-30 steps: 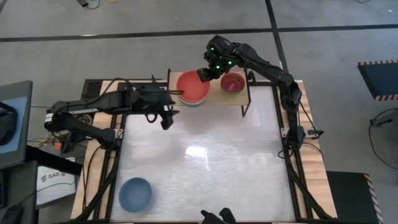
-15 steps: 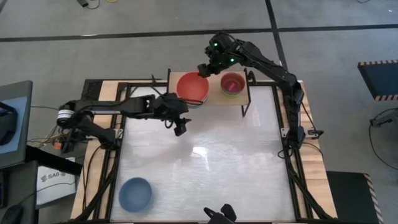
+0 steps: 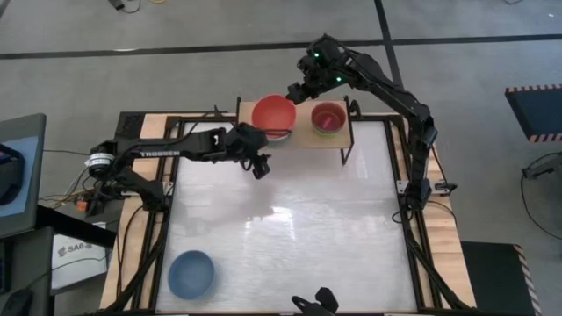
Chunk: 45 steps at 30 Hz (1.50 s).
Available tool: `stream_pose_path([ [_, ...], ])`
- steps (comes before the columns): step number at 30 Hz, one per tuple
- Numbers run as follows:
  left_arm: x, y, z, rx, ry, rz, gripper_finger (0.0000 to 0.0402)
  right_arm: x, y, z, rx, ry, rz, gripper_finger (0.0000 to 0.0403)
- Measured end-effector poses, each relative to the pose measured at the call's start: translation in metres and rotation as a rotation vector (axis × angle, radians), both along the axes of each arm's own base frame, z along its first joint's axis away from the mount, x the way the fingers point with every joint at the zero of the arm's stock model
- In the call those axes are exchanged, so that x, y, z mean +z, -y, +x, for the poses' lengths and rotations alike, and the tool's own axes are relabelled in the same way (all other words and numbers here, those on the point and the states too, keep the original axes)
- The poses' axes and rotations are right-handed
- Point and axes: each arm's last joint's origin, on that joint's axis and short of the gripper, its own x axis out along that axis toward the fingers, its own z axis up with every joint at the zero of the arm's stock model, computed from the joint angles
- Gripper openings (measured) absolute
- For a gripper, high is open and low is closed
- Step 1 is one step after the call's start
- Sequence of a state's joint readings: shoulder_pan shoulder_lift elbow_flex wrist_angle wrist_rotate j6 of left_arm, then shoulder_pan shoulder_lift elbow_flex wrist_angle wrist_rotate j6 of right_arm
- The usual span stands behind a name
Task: Place and stack bowls onto a shelf
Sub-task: Stack the orange bowl on top of the white bowl on the shelf, then stack the blue bowl on top of the orange bowl on the shelf
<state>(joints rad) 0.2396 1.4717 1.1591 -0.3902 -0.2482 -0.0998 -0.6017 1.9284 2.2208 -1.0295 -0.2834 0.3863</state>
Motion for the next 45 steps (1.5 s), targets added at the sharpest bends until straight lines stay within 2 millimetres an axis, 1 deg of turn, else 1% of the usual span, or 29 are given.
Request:
stream_pose_path([
  [1,0.000,-0.004,-0.001,0.012,0.001,-0.001,0.0196,-0.003,-0.001,0.005,0.010,0.000,-0.002,0.0191],
  [4,0.001,-0.014,-0.005,0.051,0.007,-0.006,0.0196,-0.010,0.000,0.008,0.024,-0.027,0.003,0.0178],
  [6,0.001,-0.020,-0.007,0.083,0.010,-0.018,0.0196,-0.013,-0.001,0.015,0.037,-0.022,-0.003,0.0165],
  [9,0.000,-0.028,-0.011,0.124,0.006,-0.035,0.0196,-0.020,0.007,0.011,0.020,-0.057,0.017,0.0140],
  [11,0.000,-0.031,-0.014,0.145,0.007,-0.046,0.0196,-0.026,0.010,0.017,0.023,-0.059,0.018,0.0122],
  [15,0.004,-0.034,-0.017,0.163,0.025,-0.049,0.0196,-0.032,0.013,0.019,0.020,-0.073,0.028,0.0094],
  [17,0.003,-0.036,-0.019,0.168,0.015,-0.057,0.0196,-0.032,0.011,0.027,0.035,-0.044,0.012,0.0084],
  [20,0.003,-0.039,-0.020,0.181,0.016,-0.060,0.0196,-0.037,0.009,0.030,0.043,-0.062,0.027,0.0077],
  [24,0.007,-0.038,-0.024,0.183,-0.005,-0.068,0.0196,-0.033,0.003,0.035,0.057,-0.046,-0.017,0.0075],
  [26,0.016,-0.035,-0.029,0.177,-0.023,-0.064,0.0196,-0.028,0.000,0.033,0.055,-0.036,-0.035,0.0075],
  [28,0.028,-0.031,-0.039,0.168,-0.048,-0.066,0.0196,-0.019,-0.003,0.028,0.055,-0.010,-0.054,0.0075],
  [30,0.039,-0.026,-0.052,0.152,-0.085,-0.088,0.0196,-0.006,-0.007,0.019,0.057,0.014,-0.075,0.0075],
  [32,0.045,-0.018,-0.067,0.109,-0.124,-0.146,0.0196,0.005,-0.013,0.012,0.065,0.034,-0.097,0.0075],
  [35,0.048,-0.001,-0.093,-0.021,-0.208,-0.351,0.0196,0.016,-0.020,0.002,0.075,0.041,-0.115,0.0075],
  [36,0.046,0.007,-0.101,-0.057,-0.255,-0.432,0.0196,0.020,-0.024,0.000,0.081,0.048,-0.120,0.0075],
  [39,0.032,0.036,-0.122,-0.158,-0.362,-0.611,0.0196,0.032,-0.034,-0.008,0.093,0.072,-0.138,0.0075],
  [42,0.007,0.070,-0.136,-0.266,-0.404,-0.761,0.0196,0.041,-0.045,-0.013,0.087,0.077,-0.166,0.0075],
  [45,-0.019,0.107,-0.146,-0.341,-0.434,-0.908,0.0196,0.045,-0.053,-0.016,0.064,0.057,-0.196,0.0075],
])
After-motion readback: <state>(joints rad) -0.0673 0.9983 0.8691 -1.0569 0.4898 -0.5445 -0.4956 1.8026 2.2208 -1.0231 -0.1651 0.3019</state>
